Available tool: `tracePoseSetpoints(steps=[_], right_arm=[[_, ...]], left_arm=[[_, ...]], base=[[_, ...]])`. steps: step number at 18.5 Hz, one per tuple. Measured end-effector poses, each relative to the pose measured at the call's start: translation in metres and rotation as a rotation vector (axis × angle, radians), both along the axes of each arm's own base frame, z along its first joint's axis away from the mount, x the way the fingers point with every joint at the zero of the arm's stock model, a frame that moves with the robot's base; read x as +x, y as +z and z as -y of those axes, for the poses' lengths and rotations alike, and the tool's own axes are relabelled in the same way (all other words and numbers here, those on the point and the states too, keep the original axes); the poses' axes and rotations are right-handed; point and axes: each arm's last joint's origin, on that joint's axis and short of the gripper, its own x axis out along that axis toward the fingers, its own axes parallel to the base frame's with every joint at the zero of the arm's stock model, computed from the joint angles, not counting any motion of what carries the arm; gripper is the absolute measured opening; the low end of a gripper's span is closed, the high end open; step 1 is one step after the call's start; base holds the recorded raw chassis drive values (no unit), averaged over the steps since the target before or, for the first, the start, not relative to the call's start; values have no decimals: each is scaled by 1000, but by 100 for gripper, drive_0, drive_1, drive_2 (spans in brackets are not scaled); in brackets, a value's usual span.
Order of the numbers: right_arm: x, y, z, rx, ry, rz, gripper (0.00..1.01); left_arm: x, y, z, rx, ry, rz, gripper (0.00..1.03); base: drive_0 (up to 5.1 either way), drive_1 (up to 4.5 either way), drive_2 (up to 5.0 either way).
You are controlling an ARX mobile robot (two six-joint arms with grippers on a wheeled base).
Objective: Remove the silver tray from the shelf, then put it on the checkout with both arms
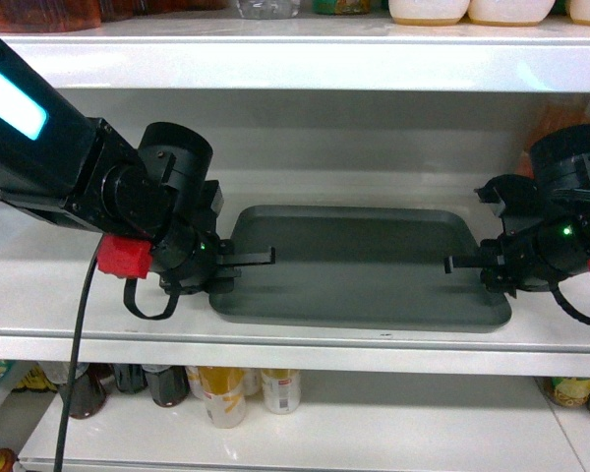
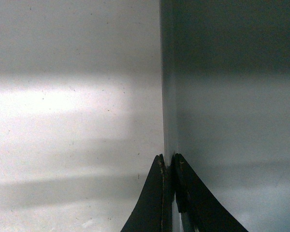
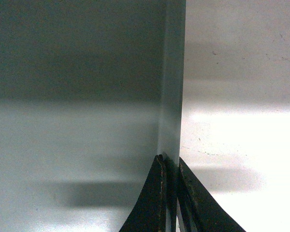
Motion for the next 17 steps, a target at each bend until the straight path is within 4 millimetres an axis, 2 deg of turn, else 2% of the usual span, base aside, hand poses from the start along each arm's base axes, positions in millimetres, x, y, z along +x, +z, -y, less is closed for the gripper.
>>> tracePoseSetpoints(steps=[4, 6, 10, 12, 17], right_arm=[[-13, 0, 1, -1, 3, -14, 4], [-24, 0, 1, 10, 11, -9, 4], [-71, 4, -1, 35, 3, 11, 4], [-95, 11, -3, 52, 0, 20, 4], [-140, 66, -6, 115, -8, 156, 4]], left_arm=[[-15, 0, -4, -27, 12, -4, 3], [-30, 2, -7, -38, 18, 5, 3], [-78, 6, -17, -30, 33, 19, 3], [-99, 14, -23, -39, 32, 24, 3], [-134, 67, -34, -62, 39, 163, 3]], base=[[0, 0, 0], [0, 0, 0], [0, 0, 0], [0, 0, 0], [0, 0, 0]])
